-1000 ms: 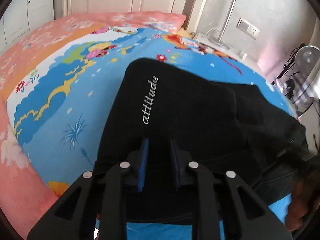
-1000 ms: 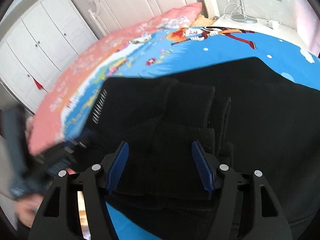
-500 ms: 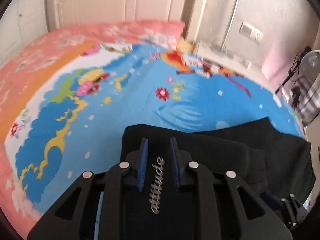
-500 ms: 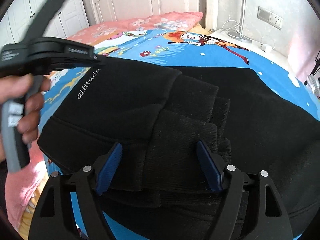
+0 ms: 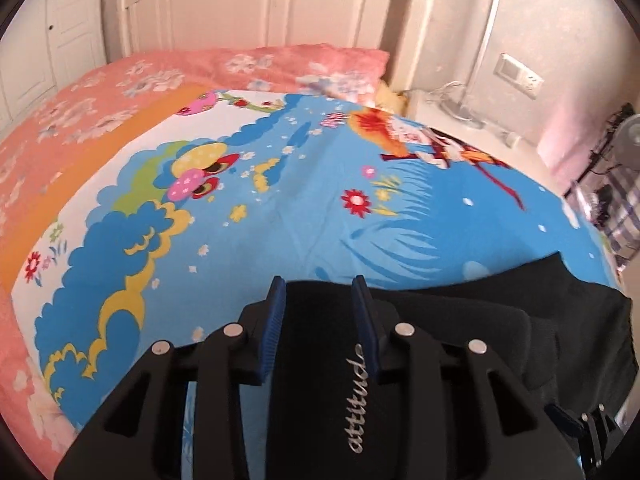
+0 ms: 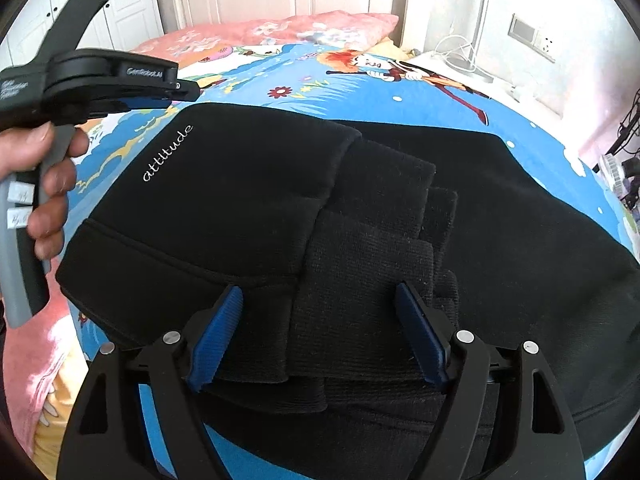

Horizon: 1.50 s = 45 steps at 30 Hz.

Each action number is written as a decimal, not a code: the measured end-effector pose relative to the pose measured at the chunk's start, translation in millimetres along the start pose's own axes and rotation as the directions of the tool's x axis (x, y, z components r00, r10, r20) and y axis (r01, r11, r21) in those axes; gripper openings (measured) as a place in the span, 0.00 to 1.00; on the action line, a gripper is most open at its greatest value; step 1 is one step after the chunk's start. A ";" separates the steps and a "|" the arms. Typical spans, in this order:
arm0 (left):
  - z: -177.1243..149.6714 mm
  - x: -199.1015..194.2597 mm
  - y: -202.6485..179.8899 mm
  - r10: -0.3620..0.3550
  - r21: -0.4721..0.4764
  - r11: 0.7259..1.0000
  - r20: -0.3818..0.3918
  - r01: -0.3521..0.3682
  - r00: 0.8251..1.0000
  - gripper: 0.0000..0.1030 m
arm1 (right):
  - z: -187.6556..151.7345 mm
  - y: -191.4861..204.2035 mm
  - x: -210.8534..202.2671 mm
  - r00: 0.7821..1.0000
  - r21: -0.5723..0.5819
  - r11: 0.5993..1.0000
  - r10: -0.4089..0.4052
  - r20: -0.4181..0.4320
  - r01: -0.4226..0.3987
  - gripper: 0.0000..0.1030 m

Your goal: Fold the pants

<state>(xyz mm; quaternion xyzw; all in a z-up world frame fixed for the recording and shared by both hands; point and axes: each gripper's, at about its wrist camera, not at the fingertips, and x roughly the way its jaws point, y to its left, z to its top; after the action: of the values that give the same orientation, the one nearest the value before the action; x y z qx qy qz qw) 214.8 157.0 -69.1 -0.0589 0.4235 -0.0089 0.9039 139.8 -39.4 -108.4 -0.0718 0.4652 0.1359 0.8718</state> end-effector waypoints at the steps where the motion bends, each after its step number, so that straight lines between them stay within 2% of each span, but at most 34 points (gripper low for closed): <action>1: -3.3 0.3 -2.6 -0.019 0.024 1.000 -0.002 0.019 1.000 0.34 | -0.5 0.2 0.0 1.000 0.000 1.000 -0.002 0.004 0.002 0.73; 2: -6.1 3.7 -5.2 -0.028 0.048 0.998 -0.018 0.029 0.999 0.34 | -1.0 0.4 -0.3 1.000 -0.001 1.000 -0.004 0.008 0.004 0.73; 4: -13.5 18.8 -8.7 0.003 0.103 0.995 -0.068 0.004 0.998 0.35 | -1.9 1.3 -1.1 1.000 -0.005 1.000 -0.009 0.016 0.009 0.75; 19: -15.7 23.0 -2.4 -0.022 0.089 0.996 -0.052 0.026 0.998 0.36 | 0.1 5.7 -6.4 0.998 -0.007 0.998 -0.059 0.025 0.059 0.78; 20: -15.8 23.0 -2.3 -0.021 0.091 0.996 -0.051 0.026 0.998 0.36 | 1.6 4.6 -10.7 0.997 0.002 0.998 -0.060 0.038 0.060 0.78; 23: -17.5 22.8 -2.5 -0.016 0.095 0.995 -0.045 0.020 0.999 0.36 | 15.2 -0.1 -31.5 0.986 0.027 0.996 -0.084 0.147 0.080 0.78; 24: -18.1 22.7 -2.9 -0.012 0.098 0.995 -0.042 0.017 0.999 0.36 | 21.2 -2.9 -31.6 0.984 0.037 0.996 -0.088 0.158 0.083 0.81; 26: -18.0 22.4 -2.8 -0.010 0.099 0.995 -0.039 0.014 0.999 0.36 | 32.2 -10.8 -24.0 0.984 0.063 0.995 -0.089 0.154 0.080 0.82; 27: -18.1 22.6 -2.3 -0.018 0.091 0.996 -0.040 0.021 0.999 0.36 | 38.4 -16.8 -12.7 0.983 0.077 0.991 -0.117 0.141 0.107 0.82; 29: -18.8 17.0 9.4 -0.038 0.026 0.999 -0.039 0.039 0.999 0.42 | 42.8 -28.5 19.4 0.984 0.062 0.984 -0.172 0.037 0.169 0.82; 30: -20.7 12.5 19.5 -0.033 -0.016 0.999 -0.036 0.032 0.999 0.48 | 40.3 -35.8 22.4 0.990 0.081 0.988 -0.138 0.039 0.135 0.83; 34: -46.1 -11.1 68.9 -0.041 -0.151 0.988 -0.026 0.036 0.999 0.48 | 37.5 -43.2 25.9 0.993 0.075 0.991 -0.111 0.045 0.108 0.87; 37: -69.1 -33.6 88.8 -0.136 -0.216 0.967 0.019 0.136 0.991 0.48 | 34.6 -42.5 26.4 0.990 0.069 0.990 -0.124 0.069 0.119 0.87; 38: -80.4 -45.2 90.0 -0.200 -0.226 0.952 0.049 0.206 0.979 0.48 | 34.1 -43.5 26.5 0.990 0.074 0.990 -0.124 0.073 0.119 0.87; 40: -94.2 -54.9 83.0 -0.263 -0.216 0.938 0.063 0.270 0.963 0.48 | 35.3 -45.1 26.3 0.990 0.081 0.990 -0.123 0.075 0.117 0.88; 41: -105.3 -57.3 72.5 -0.284 -0.183 0.940 0.052 0.288 0.958 0.48 | 37.3 -46.2 25.2 0.990 0.078 0.991 -0.119 0.075 0.113 0.88; 43: -119.0 -52.5 59.0 -0.274 -0.141 0.952 0.015 0.273 0.962 0.49 | 38.2 -51.2 16.3 0.992 0.089 0.991 -0.108 0.069 0.102 0.88; 45: -130.4 -43.1 61.2 -0.230 -0.155 0.961 0.006 0.228 0.973 0.60 | 34.9 -60.6 -1.8 0.989 0.133 0.986 -0.116 0.091 0.103 0.88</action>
<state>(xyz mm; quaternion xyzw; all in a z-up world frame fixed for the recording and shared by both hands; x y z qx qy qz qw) 85.0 207.8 -125.9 -0.1774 0.4188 -0.0807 0.8869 184.9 -88.6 -87.6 -0.0343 0.4246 0.0609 0.9027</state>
